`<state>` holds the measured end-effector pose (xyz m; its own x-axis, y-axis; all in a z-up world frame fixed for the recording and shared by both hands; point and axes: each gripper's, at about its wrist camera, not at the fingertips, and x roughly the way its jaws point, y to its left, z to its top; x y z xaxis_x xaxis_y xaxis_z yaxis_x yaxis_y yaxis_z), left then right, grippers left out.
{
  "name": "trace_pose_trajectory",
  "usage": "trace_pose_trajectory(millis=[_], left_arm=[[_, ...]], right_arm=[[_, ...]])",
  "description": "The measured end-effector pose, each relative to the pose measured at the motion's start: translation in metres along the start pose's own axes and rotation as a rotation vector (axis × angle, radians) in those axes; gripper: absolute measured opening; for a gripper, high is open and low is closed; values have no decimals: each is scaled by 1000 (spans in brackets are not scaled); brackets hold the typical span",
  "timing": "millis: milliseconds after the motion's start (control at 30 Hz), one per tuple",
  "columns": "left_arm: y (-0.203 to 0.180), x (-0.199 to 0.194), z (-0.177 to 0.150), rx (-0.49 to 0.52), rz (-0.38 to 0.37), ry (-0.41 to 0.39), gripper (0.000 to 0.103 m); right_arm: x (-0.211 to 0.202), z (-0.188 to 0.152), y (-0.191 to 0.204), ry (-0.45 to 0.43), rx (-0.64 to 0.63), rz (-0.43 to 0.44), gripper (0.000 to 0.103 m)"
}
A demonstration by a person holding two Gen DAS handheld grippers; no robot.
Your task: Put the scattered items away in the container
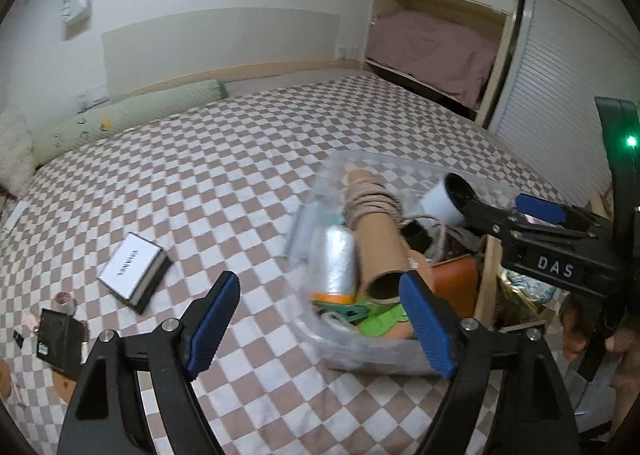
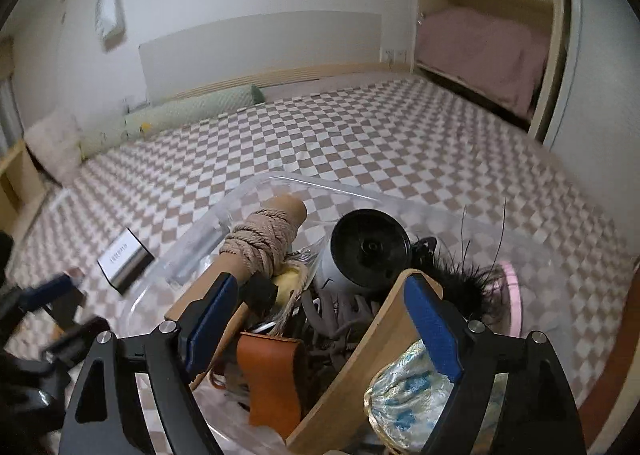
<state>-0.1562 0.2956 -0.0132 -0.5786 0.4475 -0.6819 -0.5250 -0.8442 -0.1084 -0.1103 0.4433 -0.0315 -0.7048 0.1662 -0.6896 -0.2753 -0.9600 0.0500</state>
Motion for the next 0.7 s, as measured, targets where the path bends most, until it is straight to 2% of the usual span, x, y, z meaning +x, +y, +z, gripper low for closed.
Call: trace_pose_trajectory(millis=[267,333,367,400,433,533,700], left_arm=[[33,-23,-8,-32,155,-99,82],[42,-27,-10,-37,174,-100,82],[47,-29,-11,-42,180,-98,85],[51,-31,-12,-46,184,-96,88],[55,-33,-13,-52,193,-99,92],[69,-40,-16,-66,222,-107,94],[93,-50,-24,-112,253,-117,103]], right_arm=[[-7,2,30,-60,-78,-7,86],[-7,4,36,-77,-76,2,94],[-7,5,39,-84,-74,7,101],[-7,5,42,-90,-73,11,102],[-8,6,45,-95,-72,14,103],[-10,7,54,-111,-62,34,103],[-13,8,71,-158,-61,52,103]])
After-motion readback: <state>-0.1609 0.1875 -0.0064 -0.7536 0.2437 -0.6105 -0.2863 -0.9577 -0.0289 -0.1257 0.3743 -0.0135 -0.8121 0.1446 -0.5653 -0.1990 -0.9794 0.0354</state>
